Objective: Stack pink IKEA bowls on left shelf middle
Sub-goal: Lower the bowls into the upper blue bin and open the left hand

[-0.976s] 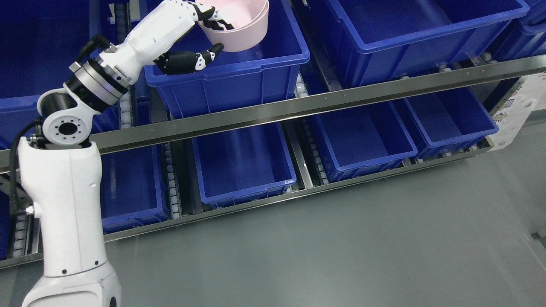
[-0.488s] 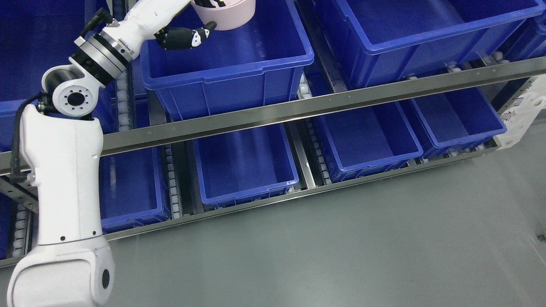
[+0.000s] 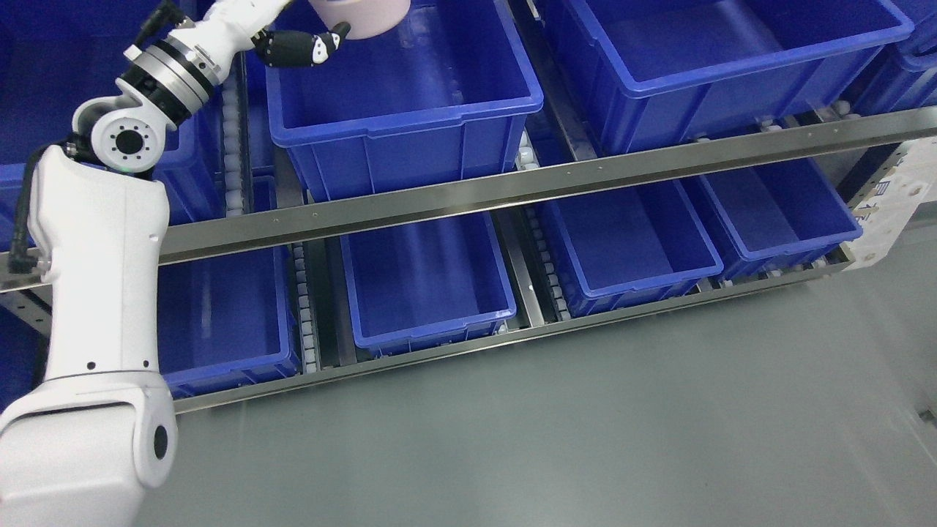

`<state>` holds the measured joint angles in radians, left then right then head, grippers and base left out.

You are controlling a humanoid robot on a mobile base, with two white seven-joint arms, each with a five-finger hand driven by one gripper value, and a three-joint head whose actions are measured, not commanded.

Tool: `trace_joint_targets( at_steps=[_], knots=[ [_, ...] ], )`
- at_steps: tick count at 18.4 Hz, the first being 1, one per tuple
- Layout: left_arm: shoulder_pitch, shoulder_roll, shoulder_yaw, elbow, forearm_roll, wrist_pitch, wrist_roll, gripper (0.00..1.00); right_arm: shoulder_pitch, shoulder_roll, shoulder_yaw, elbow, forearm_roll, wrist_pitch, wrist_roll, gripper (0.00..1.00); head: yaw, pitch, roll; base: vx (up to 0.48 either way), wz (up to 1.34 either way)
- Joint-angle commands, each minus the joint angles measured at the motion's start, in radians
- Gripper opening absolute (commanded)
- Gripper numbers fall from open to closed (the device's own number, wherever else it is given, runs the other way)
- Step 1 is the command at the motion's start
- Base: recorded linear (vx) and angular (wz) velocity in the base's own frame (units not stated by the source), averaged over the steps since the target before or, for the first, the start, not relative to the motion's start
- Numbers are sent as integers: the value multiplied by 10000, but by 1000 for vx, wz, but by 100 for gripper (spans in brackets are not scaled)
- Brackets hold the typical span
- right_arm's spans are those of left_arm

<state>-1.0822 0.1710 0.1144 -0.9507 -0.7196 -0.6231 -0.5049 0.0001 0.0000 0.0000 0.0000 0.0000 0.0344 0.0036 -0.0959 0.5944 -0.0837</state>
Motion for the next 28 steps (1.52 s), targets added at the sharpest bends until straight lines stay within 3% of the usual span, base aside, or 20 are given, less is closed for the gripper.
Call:
trace_joint_targets(
  at_steps=[1,6,12,14,16,21,22,24,26,28],
  knots=[
    [-314,9,-835,2846,-44,171,125,6,291,-175,-108,-337,0,9,25,100,0,0,0,-99,84],
    [-1111,-359,-1036,4596,-44,569,447,7,291,-175,-108,-337,0,8,25,100,0,-3,0,-12,16],
    [-1250,-452,-1159,4829,-29,970,785,17,291,-175,-123,-337,0,-7,25,100,0,-3,0,12,-39],
    [-1235,-392,-1174,4798,-29,970,785,41,291,-175,-108,-337,0,-7,25,100,0,-3,0,0,0],
    [-1219,-360,-1159,4737,-14,970,770,55,291,-175,-107,-337,0,8,25,100,0,-3,0,0,0],
    [-1189,-314,-991,3315,124,970,754,84,291,-175,-123,-337,0,8,25,100,0,-2,0,0,0],
    [-1189,-466,-823,2763,201,1015,754,85,291,-175,-108,-337,0,8,25,100,0,-2,0,0,0],
    [-1219,-1275,17,1979,902,1442,769,85,291,-175,-107,-337,0,-7,25,100,0,-2,0,0,0],
    [-1311,-1536,909,953,2601,2834,845,85,291,-175,-108,-337,0,8,25,100,0,-2,0,0,0],
    [-1311,-1536,302,520,4670,3544,1654,88,291,-175,-123,-337,0,8,25,100,0,-2,0,0,0]
  ],
)
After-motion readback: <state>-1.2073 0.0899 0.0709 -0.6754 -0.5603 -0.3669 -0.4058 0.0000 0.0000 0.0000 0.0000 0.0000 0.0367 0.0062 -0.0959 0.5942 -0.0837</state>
